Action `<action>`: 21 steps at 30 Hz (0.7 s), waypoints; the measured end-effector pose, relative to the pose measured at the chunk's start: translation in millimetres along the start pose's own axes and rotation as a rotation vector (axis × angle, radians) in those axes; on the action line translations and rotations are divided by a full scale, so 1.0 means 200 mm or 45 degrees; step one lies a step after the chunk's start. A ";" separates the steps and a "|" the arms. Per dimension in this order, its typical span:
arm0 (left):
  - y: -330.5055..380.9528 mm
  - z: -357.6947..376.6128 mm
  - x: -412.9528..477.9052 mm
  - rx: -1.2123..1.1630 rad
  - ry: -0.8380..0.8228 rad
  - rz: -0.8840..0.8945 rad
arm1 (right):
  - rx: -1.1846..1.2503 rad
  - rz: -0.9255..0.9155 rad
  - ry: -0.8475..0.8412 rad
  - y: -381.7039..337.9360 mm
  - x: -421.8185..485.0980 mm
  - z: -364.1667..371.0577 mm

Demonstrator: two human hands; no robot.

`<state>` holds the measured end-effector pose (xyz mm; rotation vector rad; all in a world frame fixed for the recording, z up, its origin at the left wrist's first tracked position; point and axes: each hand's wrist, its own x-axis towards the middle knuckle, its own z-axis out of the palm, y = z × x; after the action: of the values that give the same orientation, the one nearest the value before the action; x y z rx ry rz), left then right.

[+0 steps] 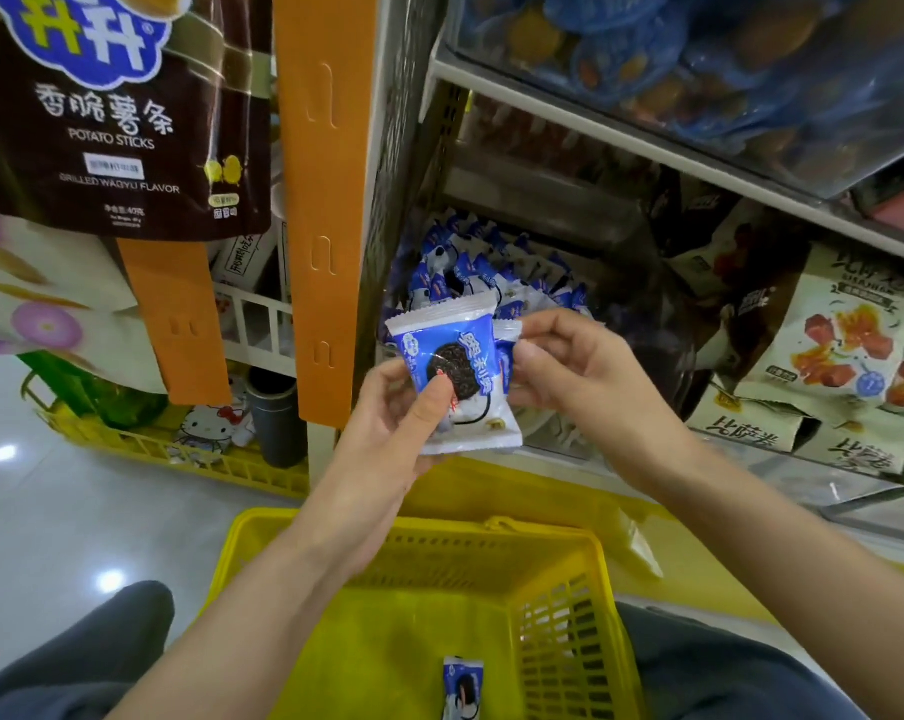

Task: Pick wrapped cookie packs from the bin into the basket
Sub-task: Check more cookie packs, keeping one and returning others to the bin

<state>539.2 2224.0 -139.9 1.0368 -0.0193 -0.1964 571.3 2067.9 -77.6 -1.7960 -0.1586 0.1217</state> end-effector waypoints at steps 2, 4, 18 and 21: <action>0.00 0.00 0.00 0.010 -0.019 -0.091 | 0.000 -0.003 -0.043 0.01 -0.03 -0.01; 0.00 0.00 0.00 0.121 -0.028 -0.106 | -0.128 -0.038 -0.144 0.01 -0.05 0.00; 0.02 -0.05 0.05 0.284 0.248 -0.094 | -0.115 -0.110 0.101 -0.01 0.05 0.00; 0.02 -0.07 0.06 0.304 0.314 -0.102 | -0.260 -0.048 0.420 0.03 0.24 -0.06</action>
<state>552.5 2235.4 -144.9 1.2953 0.2270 -0.1402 621.2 2063.0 -80.7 -1.9873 0.0325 -0.2253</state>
